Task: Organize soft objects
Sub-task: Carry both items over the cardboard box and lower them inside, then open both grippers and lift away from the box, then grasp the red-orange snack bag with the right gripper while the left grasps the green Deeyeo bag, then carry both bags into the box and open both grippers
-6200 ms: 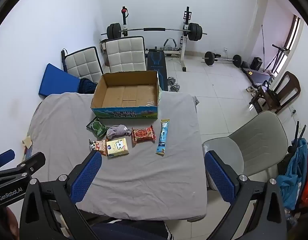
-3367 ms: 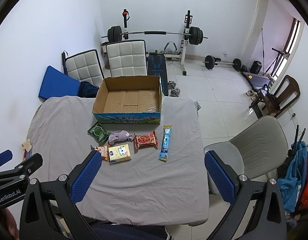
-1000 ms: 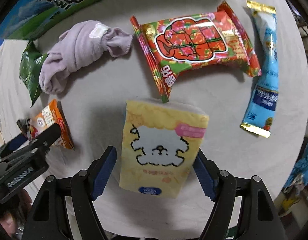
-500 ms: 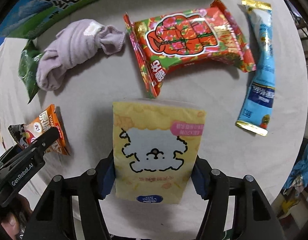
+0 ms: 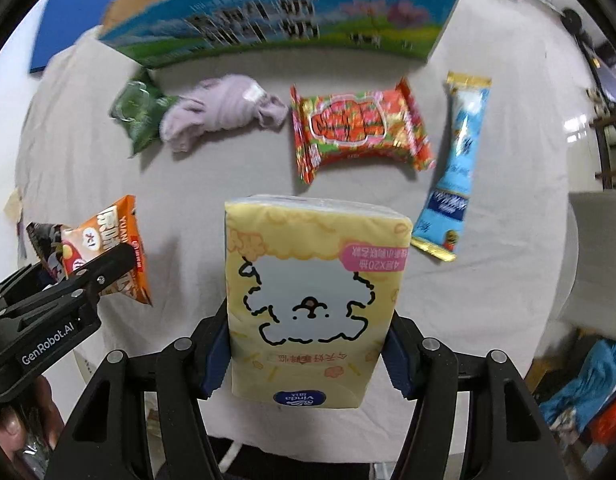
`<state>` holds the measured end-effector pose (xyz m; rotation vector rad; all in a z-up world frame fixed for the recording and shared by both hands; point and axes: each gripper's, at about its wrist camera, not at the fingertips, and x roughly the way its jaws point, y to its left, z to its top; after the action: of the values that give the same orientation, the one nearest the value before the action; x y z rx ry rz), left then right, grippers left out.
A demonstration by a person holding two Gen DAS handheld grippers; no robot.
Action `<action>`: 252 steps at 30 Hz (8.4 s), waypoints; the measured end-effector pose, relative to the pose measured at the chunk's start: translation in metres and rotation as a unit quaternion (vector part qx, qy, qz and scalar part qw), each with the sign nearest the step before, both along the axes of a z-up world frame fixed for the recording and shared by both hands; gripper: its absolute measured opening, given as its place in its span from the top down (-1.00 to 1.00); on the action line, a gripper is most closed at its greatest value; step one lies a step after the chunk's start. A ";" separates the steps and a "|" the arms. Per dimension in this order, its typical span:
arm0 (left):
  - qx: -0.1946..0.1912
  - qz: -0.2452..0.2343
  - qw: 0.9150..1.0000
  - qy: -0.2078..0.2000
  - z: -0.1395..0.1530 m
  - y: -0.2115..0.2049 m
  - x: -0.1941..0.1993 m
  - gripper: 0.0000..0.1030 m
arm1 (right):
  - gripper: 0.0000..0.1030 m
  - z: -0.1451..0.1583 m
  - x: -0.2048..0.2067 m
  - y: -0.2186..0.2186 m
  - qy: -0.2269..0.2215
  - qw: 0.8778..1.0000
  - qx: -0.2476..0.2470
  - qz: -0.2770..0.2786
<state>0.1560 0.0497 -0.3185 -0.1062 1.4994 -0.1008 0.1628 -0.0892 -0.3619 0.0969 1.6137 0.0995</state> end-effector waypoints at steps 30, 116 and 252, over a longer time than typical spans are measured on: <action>-0.112 -0.044 0.993 -0.009 0.045 -0.095 0.296 -0.15 | -0.28 0.049 0.250 -0.048 -0.108 0.993 0.020 -0.034; -0.019 0.105 0.994 0.002 0.022 0.029 0.090 -0.99 | -1.00 -0.041 0.115 -0.083 -0.031 0.970 0.038 -0.238; 0.043 -0.095 0.993 0.048 -0.031 -0.068 0.373 0.11 | -0.15 -0.119 0.304 -0.037 0.021 0.999 -0.021 -0.031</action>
<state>0.5288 -0.0181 -0.3498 0.1016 1.6046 -0.1863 0.4672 -0.1259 -0.4810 0.1166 1.6531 0.0155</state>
